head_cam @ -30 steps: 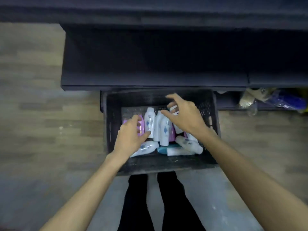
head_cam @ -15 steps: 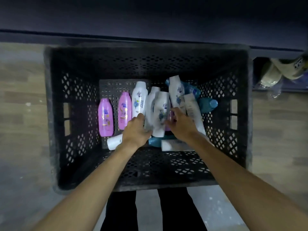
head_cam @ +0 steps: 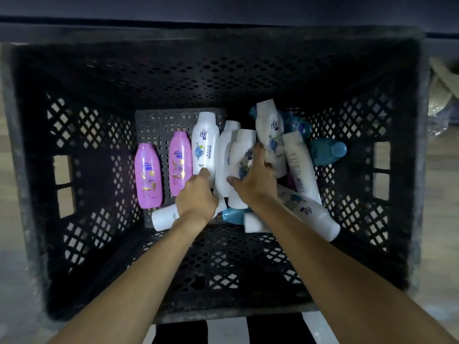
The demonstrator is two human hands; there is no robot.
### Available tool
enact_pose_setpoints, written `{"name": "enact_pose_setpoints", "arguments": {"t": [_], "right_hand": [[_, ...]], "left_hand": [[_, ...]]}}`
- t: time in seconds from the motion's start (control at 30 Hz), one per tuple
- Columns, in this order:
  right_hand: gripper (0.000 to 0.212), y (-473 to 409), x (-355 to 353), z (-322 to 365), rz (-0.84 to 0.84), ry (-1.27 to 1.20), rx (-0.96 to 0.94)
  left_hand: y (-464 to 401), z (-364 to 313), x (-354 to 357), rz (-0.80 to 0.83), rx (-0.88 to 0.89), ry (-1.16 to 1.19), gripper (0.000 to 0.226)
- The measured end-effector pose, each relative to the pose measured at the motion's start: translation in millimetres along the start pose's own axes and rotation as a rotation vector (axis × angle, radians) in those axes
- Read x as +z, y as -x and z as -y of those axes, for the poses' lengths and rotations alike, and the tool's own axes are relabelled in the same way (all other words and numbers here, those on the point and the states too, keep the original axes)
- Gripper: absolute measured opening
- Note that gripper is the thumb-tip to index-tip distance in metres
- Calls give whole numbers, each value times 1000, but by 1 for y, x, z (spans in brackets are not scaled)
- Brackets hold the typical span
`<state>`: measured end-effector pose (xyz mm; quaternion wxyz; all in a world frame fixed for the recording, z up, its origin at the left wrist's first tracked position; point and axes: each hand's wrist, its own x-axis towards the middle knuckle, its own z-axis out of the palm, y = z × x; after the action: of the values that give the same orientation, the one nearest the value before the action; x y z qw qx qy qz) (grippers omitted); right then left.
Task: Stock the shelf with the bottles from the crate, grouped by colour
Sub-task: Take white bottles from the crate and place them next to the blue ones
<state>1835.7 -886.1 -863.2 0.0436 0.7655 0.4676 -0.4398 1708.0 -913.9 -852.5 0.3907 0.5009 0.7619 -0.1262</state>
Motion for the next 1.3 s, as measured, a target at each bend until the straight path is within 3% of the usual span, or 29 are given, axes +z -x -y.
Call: {"name": "enact_pose_setpoints", "arguments": {"t": [0.27,0.47,0.63,1.03,1.3], "right_hand": [[98,7,1,4,-20,-5,42],[99,10,-32,-17,-86,-42,-58],[112,4,-54,-27,-140,-100,-45],[105,4,-65,-32,-127,-126,-148],[109,6,-65,-34,-137,-121,-163]], "left_hand": [[-7,0,-3,-37,44,37,54],[-10,-25,10,-149,194,33,40],[-22,-48,21,-185,102,-108,41],[-56,-78,35,-127,-90,-186,44],[-48,-70,23,-61,-108,75,54]]}}
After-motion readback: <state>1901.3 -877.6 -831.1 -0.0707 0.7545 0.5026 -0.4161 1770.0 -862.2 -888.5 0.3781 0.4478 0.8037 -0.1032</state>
